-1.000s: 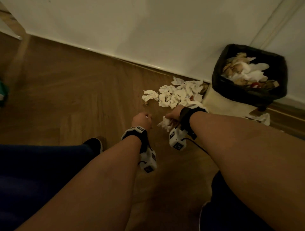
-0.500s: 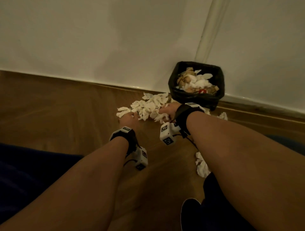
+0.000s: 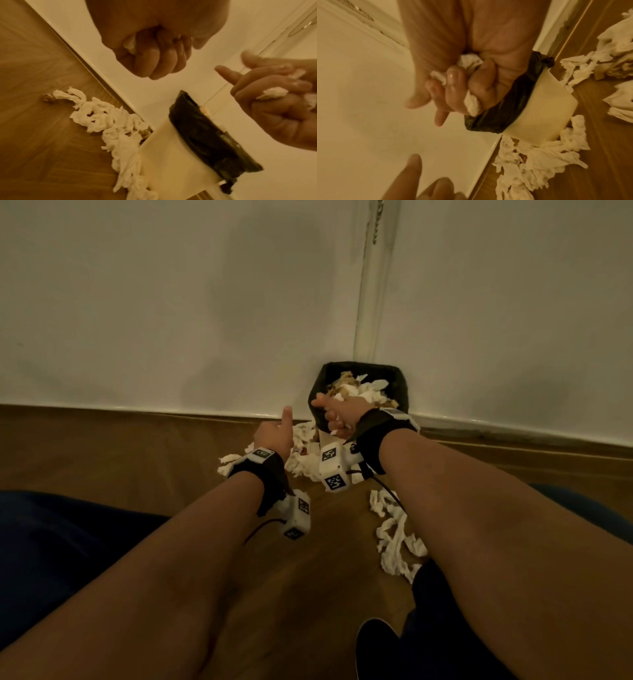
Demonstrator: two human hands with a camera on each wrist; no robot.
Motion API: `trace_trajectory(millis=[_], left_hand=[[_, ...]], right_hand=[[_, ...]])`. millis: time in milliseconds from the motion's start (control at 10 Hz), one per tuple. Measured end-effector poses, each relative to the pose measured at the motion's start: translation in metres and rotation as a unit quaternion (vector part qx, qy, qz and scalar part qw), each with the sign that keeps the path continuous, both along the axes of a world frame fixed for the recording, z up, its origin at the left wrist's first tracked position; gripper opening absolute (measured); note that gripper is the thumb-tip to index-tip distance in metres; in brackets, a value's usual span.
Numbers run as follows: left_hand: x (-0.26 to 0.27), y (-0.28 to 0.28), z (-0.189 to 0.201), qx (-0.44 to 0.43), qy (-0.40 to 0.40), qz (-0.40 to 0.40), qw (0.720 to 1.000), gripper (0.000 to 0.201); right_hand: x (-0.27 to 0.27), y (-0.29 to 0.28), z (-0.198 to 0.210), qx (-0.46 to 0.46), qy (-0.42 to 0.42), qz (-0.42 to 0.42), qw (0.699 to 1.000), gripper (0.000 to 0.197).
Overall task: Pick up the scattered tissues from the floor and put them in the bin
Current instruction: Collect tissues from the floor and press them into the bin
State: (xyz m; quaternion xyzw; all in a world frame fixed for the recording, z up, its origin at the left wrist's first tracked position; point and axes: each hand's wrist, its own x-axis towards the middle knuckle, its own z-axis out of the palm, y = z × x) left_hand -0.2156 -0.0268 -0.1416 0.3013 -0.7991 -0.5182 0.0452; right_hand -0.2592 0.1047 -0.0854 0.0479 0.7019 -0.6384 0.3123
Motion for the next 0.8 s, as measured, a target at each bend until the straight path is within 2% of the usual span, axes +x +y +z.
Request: trace_trajectory(millis=[100, 200, 300, 400, 500, 600, 700, 800], left_hand=[[-0.004, 0.018, 0.021, 0.054, 0.022, -0.002, 0.998, 0.068], [-0.008, 0.037, 0.041, 0.068, 0.061, -0.031, 0.995, 0.074], [-0.011, 0.054, 0.058, 0.047, 0.105, -0.04, 0.993, 0.077], [-0.013, 0.064, 0.074, 0.087, 0.119, -0.039, 0.988, 0.075], [-0.018, 0.071, 0.082, 0.126, 0.097, -0.049, 0.986, 0.039], [-0.022, 0.079, 0.092, 0.214, 0.084, -0.055, 0.972, 0.041], [-0.032, 0.083, 0.101, 0.268, 0.067, -0.089, 0.957, 0.049], [-0.051, 0.084, 0.105, 0.24, 0.118, -0.143, 0.953, 0.031]], right_hand=[[-0.002, 0.008, 0.019, -0.04, -0.007, -0.052, 0.998, 0.056], [-0.006, 0.018, 0.04, 0.024, 0.049, -0.147, 0.988, 0.038], [-0.005, 0.033, 0.052, 0.087, 0.128, -0.172, 0.973, 0.041], [-0.005, 0.056, 0.059, 0.144, 0.148, -0.199, 0.958, 0.046], [-0.001, 0.079, 0.067, 0.171, 0.175, -0.208, 0.947, 0.041], [0.002, 0.104, 0.066, 0.142, 0.162, -0.159, 0.964, 0.013], [0.002, 0.115, 0.063, 0.065, 0.084, -0.173, 0.979, 0.015], [-0.001, 0.116, 0.067, -0.009, 0.055, -0.185, 0.981, 0.038]])
